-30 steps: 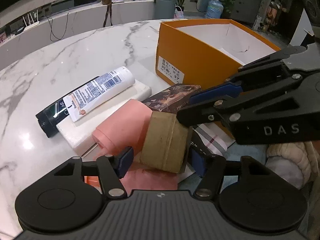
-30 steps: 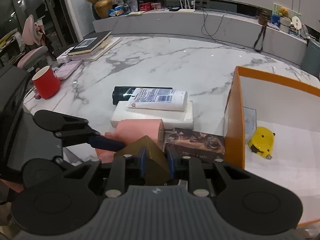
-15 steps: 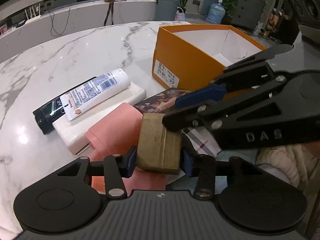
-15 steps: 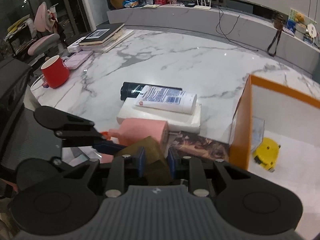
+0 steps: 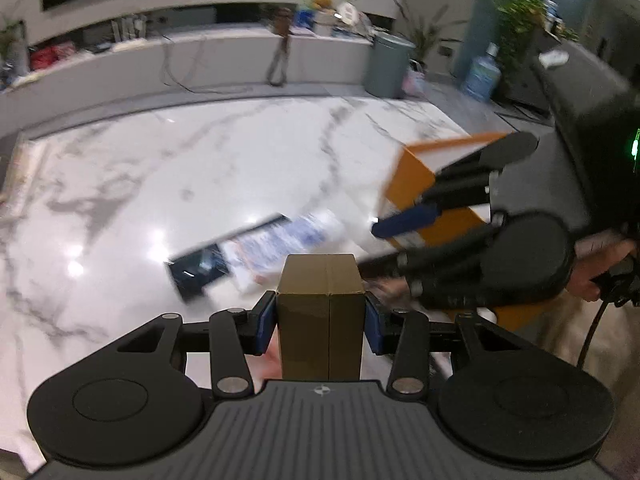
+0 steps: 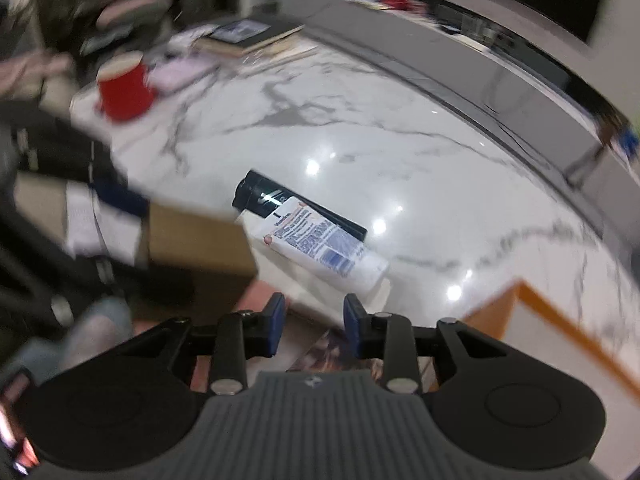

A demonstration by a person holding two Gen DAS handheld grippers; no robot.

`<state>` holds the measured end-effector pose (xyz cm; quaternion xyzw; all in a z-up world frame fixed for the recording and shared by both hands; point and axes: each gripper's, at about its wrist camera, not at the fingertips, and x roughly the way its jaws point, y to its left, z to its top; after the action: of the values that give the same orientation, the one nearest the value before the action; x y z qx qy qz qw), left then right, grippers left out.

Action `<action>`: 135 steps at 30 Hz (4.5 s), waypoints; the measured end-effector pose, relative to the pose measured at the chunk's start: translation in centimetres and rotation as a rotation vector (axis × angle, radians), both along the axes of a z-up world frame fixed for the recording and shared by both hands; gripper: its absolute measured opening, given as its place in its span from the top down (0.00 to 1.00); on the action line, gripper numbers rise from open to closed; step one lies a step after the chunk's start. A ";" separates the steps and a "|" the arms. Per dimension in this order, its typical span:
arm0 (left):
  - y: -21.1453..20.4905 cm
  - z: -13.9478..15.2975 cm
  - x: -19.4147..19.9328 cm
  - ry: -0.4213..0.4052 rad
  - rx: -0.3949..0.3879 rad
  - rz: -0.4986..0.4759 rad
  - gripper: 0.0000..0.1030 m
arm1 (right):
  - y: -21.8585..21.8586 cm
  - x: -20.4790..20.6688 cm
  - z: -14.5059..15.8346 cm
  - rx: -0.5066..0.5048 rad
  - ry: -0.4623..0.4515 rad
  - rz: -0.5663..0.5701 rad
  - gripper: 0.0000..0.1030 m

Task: Organize rigid objects
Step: 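Grasp the Vaseline tube with the right tool while the left tool holds the brown cube, then carry the brown cube and Vaseline tube over the orange box with both tools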

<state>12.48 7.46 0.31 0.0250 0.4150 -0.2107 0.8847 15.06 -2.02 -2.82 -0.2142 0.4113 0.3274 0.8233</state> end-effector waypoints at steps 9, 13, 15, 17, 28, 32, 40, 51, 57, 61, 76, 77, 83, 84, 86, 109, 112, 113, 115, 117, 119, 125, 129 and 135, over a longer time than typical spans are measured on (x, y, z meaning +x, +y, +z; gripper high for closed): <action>2.0 -2.2 2.8 0.020 -0.031 0.120 0.51 | 4.5 4.8 -2.8 -0.168 -0.009 0.189 0.47; 3.2 -2.7 2.7 0.035 -0.053 0.137 0.51 | 5.3 6.4 -3.9 -0.193 0.021 0.207 0.38; 3.4 -2.7 2.7 0.037 -0.064 0.142 0.51 | 5.5 7.2 -4.4 -0.186 0.056 0.188 0.38; 3.5 -2.7 2.6 0.035 -0.073 0.147 0.51 | 5.4 7.6 -4.7 -0.176 0.076 0.161 0.38; 3.0 -2.1 3.4 0.129 -0.051 0.190 0.51 | 4.5 5.7 -3.8 -0.230 0.227 0.105 0.53; 3.1 -2.4 4.1 0.173 -0.064 0.208 0.50 | 5.0 6.2 -3.7 -0.207 0.195 0.116 0.39; 3.3 -3.0 4.3 0.202 -0.054 0.225 0.50 | 6.7 7.9 -4.4 -0.160 0.219 0.096 0.39; 2.4 -2.1 3.3 0.123 -0.028 0.189 0.51 | 3.9 5.9 -2.7 -0.085 0.147 0.002 0.50; 0.9 0.0 2.0 0.028 -0.006 0.128 0.51 | 1.0 4.0 0.4 0.011 0.079 -0.080 0.53; -0.1 1.2 1.2 -0.015 -0.007 0.108 0.51 | -0.7 2.8 2.0 0.060 0.058 -0.125 0.87; -5.2 5.6 -1.9 -0.152 0.033 -0.008 0.51 | -8.2 -2.2 8.5 0.195 -0.053 -0.205 0.89; -5.8 5.9 -2.0 -0.162 0.041 -0.022 0.51 | -9.1 -2.5 9.2 0.213 -0.063 -0.217 0.89; -11.8 7.5 -2.0 -0.224 0.125 -0.186 0.51 | -14.4 -4.0 10.5 0.236 -0.102 -0.290 0.89; -12.9 7.5 -2.0 -0.233 0.146 -0.218 0.51 | -15.2 -4.1 10.3 0.231 -0.105 -0.307 0.89; -15.3 7.1 -1.7 -0.244 0.185 -0.301 0.51 | -17.1 -4.3 9.6 0.223 -0.099 -0.345 0.89; -25.0 -4.7 3.6 -0.049 0.496 -0.900 0.51 | -24.5 -1.0 0.4 0.245 0.135 -0.482 0.88; -25.0 -5.3 4.1 0.015 0.476 -0.907 0.51 | -24.5 -0.9 -0.2 0.258 0.161 -0.487 0.88; -25.0 -5.5 4.4 0.037 0.472 -0.907 0.51 | -24.4 -0.8 -0.3 0.260 0.165 -0.486 0.88; -25.3 -6.0 4.9 0.066 0.473 -0.903 0.51 | -24.3 -0.9 -0.5 0.262 0.170 -0.483 0.88; -25.5 -6.4 5.3 0.088 0.473 -0.895 0.51 | -24.2 -0.8 -0.8 0.264 0.178 -0.480 0.88; -25.7 -6.6 5.7 0.098 0.476 -0.887 0.50 | -24.2 -0.9 -1.0 0.268 0.184 -0.478 0.88; -26.5 -8.2 6.3 0.120 0.540 -0.868 0.48 | -24.1 -1.1 -1.5 0.279 0.201 -0.480 0.89; -26.6 -7.8 6.7 0.139 0.500 -0.859 0.36 | -24.0 -1.3 -1.7 0.282 0.206 -0.478 0.88; -26.8 -7.4 6.3 0.117 0.525 -0.862 0.35 | -24.1 -1.2 -2.1 0.280 0.223 -0.473 0.88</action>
<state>18.79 -19.38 -7.06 0.4035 0.4549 -0.4463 0.6565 13.86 -26.09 -4.91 0.0406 0.4884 0.2014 0.8481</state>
